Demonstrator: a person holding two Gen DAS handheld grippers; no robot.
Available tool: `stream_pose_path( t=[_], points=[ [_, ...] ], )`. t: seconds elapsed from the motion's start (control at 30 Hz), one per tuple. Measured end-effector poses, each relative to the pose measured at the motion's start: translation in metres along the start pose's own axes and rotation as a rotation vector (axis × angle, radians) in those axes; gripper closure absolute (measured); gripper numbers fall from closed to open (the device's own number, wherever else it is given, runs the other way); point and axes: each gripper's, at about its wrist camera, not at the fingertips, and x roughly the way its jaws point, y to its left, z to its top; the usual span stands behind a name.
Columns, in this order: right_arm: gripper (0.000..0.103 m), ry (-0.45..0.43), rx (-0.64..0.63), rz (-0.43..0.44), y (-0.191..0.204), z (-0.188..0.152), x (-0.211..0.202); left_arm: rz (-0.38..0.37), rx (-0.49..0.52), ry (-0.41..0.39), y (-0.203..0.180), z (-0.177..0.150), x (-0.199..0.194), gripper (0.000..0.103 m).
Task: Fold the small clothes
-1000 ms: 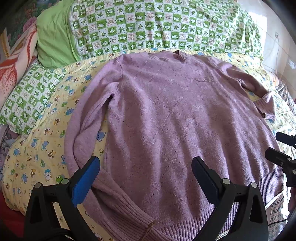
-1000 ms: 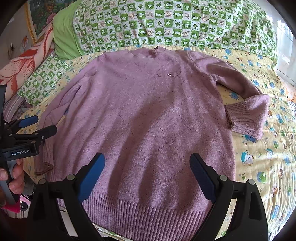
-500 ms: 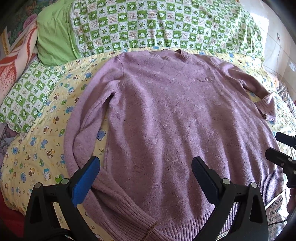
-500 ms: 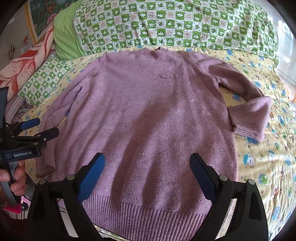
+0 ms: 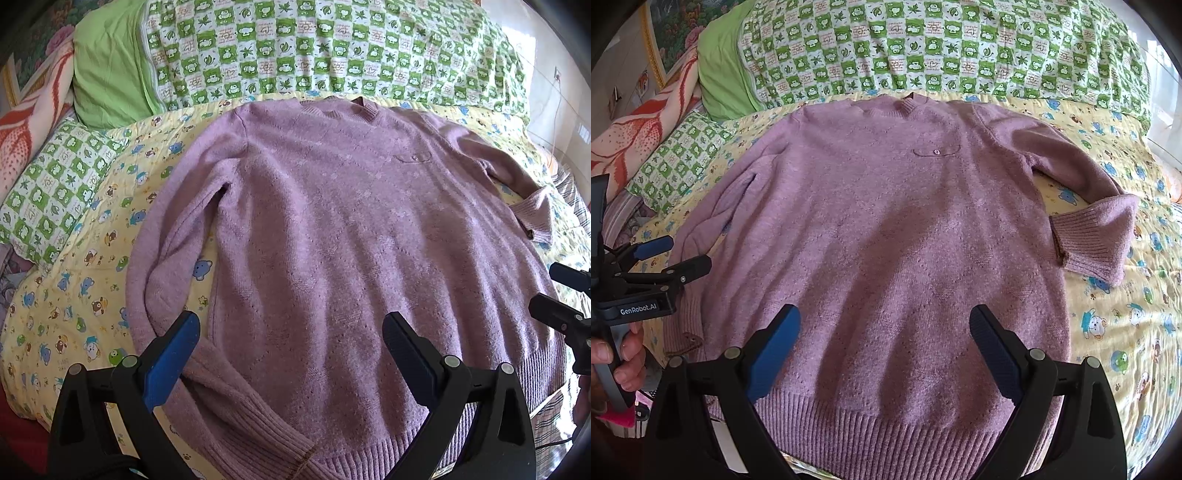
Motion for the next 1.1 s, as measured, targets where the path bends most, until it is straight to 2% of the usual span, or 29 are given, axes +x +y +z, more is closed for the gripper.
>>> stream_pose_path(
  t=[1.1],
  points=[
    [0.01, 0.011, 0.021, 0.015, 0.003, 0.009, 0.006, -0.015, -0.021, 0.037, -0.001, 0.006, 0.018, 0.004]
  ],
)
